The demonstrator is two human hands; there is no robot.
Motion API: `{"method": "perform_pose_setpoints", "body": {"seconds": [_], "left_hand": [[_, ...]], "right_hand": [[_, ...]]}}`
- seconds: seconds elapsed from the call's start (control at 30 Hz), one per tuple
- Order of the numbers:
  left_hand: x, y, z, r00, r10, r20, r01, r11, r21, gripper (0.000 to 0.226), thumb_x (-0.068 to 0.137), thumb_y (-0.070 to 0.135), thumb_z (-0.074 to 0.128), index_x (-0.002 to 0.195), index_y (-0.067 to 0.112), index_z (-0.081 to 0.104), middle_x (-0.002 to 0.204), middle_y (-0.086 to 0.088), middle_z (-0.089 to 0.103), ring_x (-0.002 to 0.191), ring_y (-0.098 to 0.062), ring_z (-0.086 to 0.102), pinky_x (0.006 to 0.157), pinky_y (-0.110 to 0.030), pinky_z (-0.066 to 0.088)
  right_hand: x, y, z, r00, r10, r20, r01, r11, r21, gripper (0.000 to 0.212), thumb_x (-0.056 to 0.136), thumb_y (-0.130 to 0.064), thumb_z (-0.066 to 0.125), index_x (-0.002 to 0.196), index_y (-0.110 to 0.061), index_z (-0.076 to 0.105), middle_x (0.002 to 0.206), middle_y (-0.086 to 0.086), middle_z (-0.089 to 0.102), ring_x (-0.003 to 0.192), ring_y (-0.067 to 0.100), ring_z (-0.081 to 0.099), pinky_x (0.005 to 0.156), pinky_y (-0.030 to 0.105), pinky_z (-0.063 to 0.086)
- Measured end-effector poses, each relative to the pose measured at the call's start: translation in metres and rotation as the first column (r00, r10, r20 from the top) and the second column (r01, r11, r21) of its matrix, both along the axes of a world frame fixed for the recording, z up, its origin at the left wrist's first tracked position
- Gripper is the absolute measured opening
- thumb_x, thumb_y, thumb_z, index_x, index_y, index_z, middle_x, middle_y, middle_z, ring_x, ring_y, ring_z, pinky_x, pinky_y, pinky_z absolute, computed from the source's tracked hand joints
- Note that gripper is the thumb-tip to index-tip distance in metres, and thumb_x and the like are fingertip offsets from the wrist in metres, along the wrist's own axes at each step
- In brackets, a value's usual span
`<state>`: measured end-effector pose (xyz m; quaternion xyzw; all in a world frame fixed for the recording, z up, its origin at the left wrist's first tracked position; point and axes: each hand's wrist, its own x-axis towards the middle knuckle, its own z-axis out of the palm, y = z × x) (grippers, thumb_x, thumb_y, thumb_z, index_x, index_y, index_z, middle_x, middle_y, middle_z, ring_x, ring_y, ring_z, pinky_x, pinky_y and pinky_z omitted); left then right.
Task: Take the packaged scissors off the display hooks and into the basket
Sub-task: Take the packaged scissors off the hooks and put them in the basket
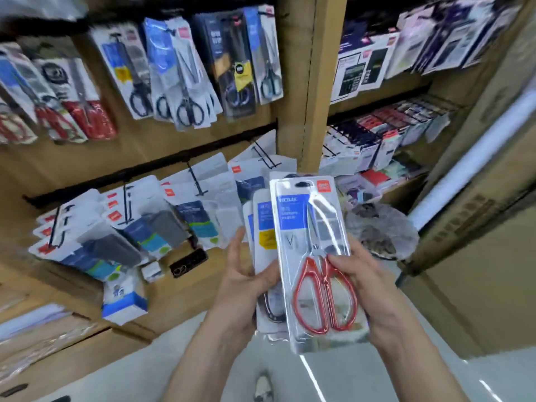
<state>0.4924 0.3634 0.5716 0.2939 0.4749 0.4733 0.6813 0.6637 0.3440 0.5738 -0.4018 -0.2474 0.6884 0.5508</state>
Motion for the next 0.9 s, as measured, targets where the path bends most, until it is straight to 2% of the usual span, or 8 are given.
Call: {"method": "perform_pose_setpoints", "body": {"seconds": [0.1, 0.3, 0.43, 0.53, 0.63, 0.73, 0.8, 0.9], "left_hand": [[0.013, 0.022, 0.004, 0.999, -0.032, -0.002, 0.032, 0.999, 0.011, 0.077, 0.082, -0.006, 0.067, 0.136, 0.044, 0.045, 0.111, -0.018, 0.073, 0.083, -0.031, 0.073, 0.071, -0.045, 0.062], [0.023, 0.09, 0.006, 0.96, 0.257, -0.107, -0.23, 0.95, 0.212, 0.069, 0.079, -0.003, 0.074, 0.127, 0.042, 0.054, 0.104, -0.001, 0.077, 0.092, -0.018, 0.074, 0.076, -0.034, 0.061], [0.006, 0.136, 0.027, 0.889, 0.413, -0.198, -0.326, 0.874, 0.362, 0.067, 0.081, -0.002, 0.075, 0.127, 0.04, 0.052, 0.081, 0.006, 0.075, 0.068, 0.004, 0.068, 0.068, -0.014, 0.056], [-0.019, 0.171, 0.04, 0.896, 0.42, -0.146, -0.342, 0.861, 0.377, 0.066, 0.082, 0.0, 0.073, 0.128, 0.042, 0.052, 0.092, 0.0, 0.077, 0.081, -0.01, 0.073, 0.078, -0.032, 0.06], [-0.02, 0.198, 0.041, 0.961, 0.248, -0.124, -0.191, 0.915, 0.355, 0.062, 0.086, 0.002, 0.069, 0.132, 0.04, 0.051, 0.102, -0.004, 0.077, 0.092, -0.024, 0.072, 0.084, -0.043, 0.058], [0.003, 0.216, 0.039, 0.978, 0.15, -0.146, -0.088, 0.928, 0.362, 0.063, 0.087, 0.002, 0.067, 0.136, 0.037, 0.049, 0.109, -0.005, 0.076, 0.1, -0.024, 0.072, 0.085, -0.037, 0.06], [0.017, 0.23, 0.037, 0.984, 0.137, -0.113, -0.089, 0.931, 0.354, 0.061, 0.088, 0.004, 0.067, 0.138, 0.034, 0.047, 0.115, -0.004, 0.074, 0.107, -0.025, 0.07, 0.09, -0.039, 0.058], [0.031, 0.25, 0.037, 0.987, 0.122, -0.103, -0.081, 0.94, 0.332, 0.063, 0.08, 0.023, 0.071, 0.137, 0.036, 0.047, 0.124, -0.001, 0.07, 0.113, -0.021, 0.067, 0.096, -0.045, 0.055]], "right_hand": [[0.003, 0.02, 0.001, 0.999, -0.035, 0.037, 0.034, 0.999, 0.023, 0.026, 0.074, -0.01, 0.07, 0.097, -0.02, 0.077, 0.099, 0.018, 0.075, 0.076, 0.025, 0.071, 0.074, 0.038, 0.059], [0.014, 0.091, 0.002, 0.936, -0.333, 0.115, 0.337, 0.942, -0.009, 0.02, 0.096, -0.008, 0.054, 0.11, -0.014, 0.067, 0.1, 0.013, 0.075, 0.081, 0.025, 0.07, 0.084, 0.047, 0.057], [0.028, 0.142, 0.01, 0.853, -0.479, 0.207, 0.477, 0.877, 0.066, 0.016, 0.097, -0.004, 0.054, 0.098, -0.017, 0.064, 0.088, 0.009, 0.073, 0.07, 0.02, 0.068, 0.062, 0.036, 0.062], [0.042, 0.173, 0.019, 0.783, -0.505, 0.364, 0.452, 0.863, 0.225, 0.044, 0.097, 0.005, 0.05, 0.129, -0.025, 0.049, 0.103, 0.001, 0.071, 0.075, 0.009, 0.072, 0.057, 0.025, 0.058], [0.035, 0.205, 0.024, 0.798, -0.403, 0.447, 0.245, 0.896, 0.37, 0.07, 0.096, 0.011, 0.048, 0.134, -0.048, 0.045, 0.125, 0.005, 0.068, 0.102, 0.026, 0.07, 0.082, 0.045, 0.058], [0.01, 0.232, 0.026, 0.769, -0.358, 0.53, 0.14, 0.903, 0.406, 0.055, 0.092, 0.015, 0.048, 0.109, -0.032, 0.072, 0.105, 0.002, 0.076, 0.092, 0.023, 0.07, 0.085, 0.043, 0.053], [0.002, 0.248, 0.026, 0.824, -0.312, 0.474, 0.148, 0.924, 0.351, 0.041, 0.091, 0.011, 0.05, 0.102, -0.02, 0.075, 0.099, 0.008, 0.077, 0.092, 0.032, 0.07, 0.089, 0.051, 0.054], [0.01, 0.266, 0.026, 0.879, -0.302, 0.368, 0.204, 0.938, 0.281, 0.024, 0.087, -0.011, 0.059, 0.099, -0.023, 0.077, 0.104, 0.01, 0.076, 0.105, 0.036, 0.068, 0.1, 0.058, 0.049]]}}
